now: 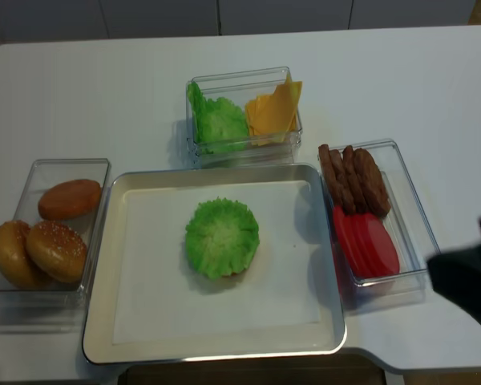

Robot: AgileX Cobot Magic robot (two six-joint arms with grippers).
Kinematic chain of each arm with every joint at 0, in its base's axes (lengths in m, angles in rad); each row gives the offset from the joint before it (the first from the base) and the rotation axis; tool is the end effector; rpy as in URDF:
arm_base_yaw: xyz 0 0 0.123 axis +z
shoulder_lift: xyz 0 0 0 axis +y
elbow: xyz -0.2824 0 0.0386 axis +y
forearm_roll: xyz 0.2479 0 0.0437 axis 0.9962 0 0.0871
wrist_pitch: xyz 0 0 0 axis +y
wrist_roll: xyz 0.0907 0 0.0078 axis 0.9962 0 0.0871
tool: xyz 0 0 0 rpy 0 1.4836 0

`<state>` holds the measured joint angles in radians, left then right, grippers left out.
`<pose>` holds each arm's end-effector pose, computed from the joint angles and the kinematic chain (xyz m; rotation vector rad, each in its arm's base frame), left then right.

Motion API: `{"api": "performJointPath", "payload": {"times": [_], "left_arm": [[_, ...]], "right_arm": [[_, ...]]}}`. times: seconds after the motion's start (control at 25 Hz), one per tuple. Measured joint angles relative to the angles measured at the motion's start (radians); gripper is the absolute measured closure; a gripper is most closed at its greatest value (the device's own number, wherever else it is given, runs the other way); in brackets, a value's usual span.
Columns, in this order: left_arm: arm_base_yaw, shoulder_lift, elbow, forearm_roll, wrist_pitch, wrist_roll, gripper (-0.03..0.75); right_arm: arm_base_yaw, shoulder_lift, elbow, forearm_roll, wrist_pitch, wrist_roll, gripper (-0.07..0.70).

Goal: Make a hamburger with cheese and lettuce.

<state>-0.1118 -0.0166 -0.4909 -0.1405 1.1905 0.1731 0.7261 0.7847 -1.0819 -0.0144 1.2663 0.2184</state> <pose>-0.0140 -0.0103 0.2651 0.3250 2.1360 -0.1359 0.0827 0.0717 0.3939 -0.6255 2.4138 0.3900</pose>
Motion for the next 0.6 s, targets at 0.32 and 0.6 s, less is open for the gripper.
{"api": "performJointPath", "payload": {"times": [0.32,0.6], "left_arm": [[0.0,0.0,0.0,0.0,0.0,0.0,0.312],[0.0,0.0,0.0,0.0,0.0,0.0,0.312]], "right_arm": [[0.0,-0.293,0.19,-0.078,0.004,0.002,0.077],[0.0,-0.533,0.373,-0.092,0.01,0.002,0.077]]}}
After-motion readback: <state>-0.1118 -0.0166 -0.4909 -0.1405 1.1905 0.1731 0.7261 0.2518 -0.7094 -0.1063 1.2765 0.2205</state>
